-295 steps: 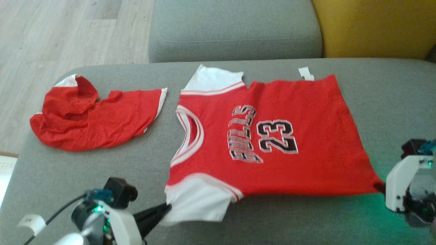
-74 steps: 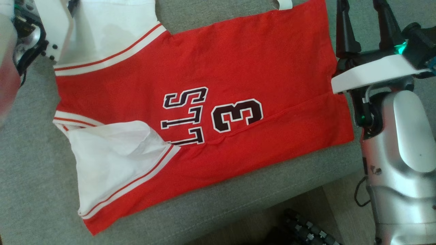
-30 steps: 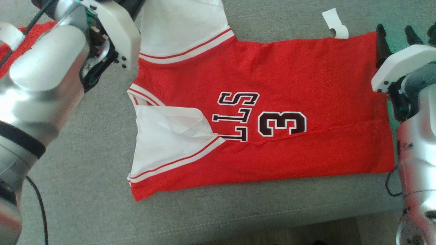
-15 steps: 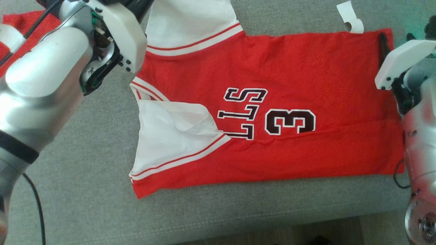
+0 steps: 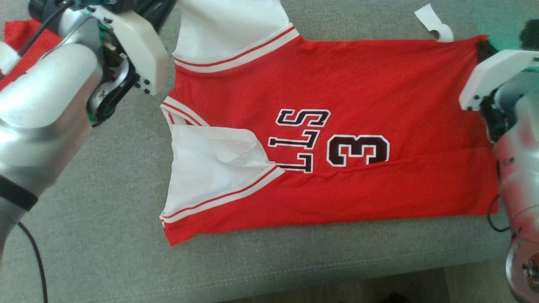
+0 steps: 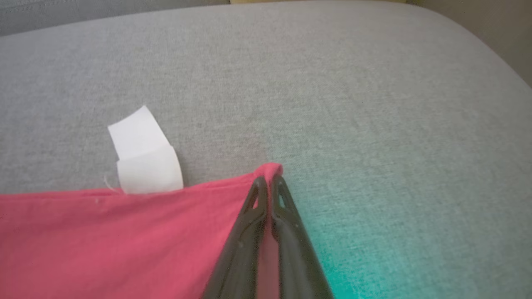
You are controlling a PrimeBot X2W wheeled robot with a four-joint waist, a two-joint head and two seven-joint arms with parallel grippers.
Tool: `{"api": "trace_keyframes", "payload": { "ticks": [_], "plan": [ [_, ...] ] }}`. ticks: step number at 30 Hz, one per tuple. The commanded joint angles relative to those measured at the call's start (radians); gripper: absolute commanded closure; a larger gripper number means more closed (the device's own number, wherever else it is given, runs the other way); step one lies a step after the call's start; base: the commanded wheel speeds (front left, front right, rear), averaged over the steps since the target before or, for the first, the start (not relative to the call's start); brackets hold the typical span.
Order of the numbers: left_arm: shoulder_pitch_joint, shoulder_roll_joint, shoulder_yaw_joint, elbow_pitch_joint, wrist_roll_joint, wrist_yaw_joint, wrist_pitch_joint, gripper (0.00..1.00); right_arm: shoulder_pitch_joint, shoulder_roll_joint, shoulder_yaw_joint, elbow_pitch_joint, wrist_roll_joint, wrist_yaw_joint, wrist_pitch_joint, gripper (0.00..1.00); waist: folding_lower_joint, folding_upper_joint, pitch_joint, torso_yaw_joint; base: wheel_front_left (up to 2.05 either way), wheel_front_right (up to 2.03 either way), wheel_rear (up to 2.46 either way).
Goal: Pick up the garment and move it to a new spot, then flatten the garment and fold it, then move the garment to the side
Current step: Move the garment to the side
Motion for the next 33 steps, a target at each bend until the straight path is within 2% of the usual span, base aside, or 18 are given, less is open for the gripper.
{"api": "trace_keyframes", "payload": {
  "ticks": [1, 10, 16, 24, 33],
  "plan": [
    [-0.045, 0.044, 0.051, -0.009, -0.004, 0.014, -0.011, 1.00, -0.031, -0.018, 0.005, -0.026, 0.013, 0.006, -0.037, 1.00, 0.0000, -0.0001, 0.002, 0.002, 0.00, 0.00, 0.00],
    [-0.097, 0.053, 0.086, 0.044, 0.008, 0.052, -0.060, 1.00, -0.102, -0.015, -0.036, -0.040, 0.033, 0.006, -0.163, 1.00, 0.0000, -0.0001, 0.026, 0.000, 0.00, 0.00, 0.00],
    [-0.174, 0.018, 0.108, 0.141, 0.030, 0.064, -0.112, 1.00, -0.176, -0.003, -0.050, -0.035, 0.053, 0.006, -0.263, 1.00, 0.0000, -0.0001, 0.046, -0.001, 0.00, 0.00, 0.00],
    [-0.145, -0.030, 0.093, 0.216, 0.030, 0.020, -0.145, 1.00, -0.165, 0.001, -0.018, 0.028, 0.086, 0.006, -0.300, 1.00, 0.0000, -0.0001, 0.009, 0.004, 0.00, 0.00, 0.00],
    [-0.003, -0.003, 0.056, 0.146, 0.014, -0.015, -0.151, 1.00, -0.050, -0.038, 0.053, 0.079, 0.161, 0.006, -0.294, 1.00, 0.0000, -0.0001, -0.109, 0.031, 0.00, 0.00, 0.00]
  ]
}}
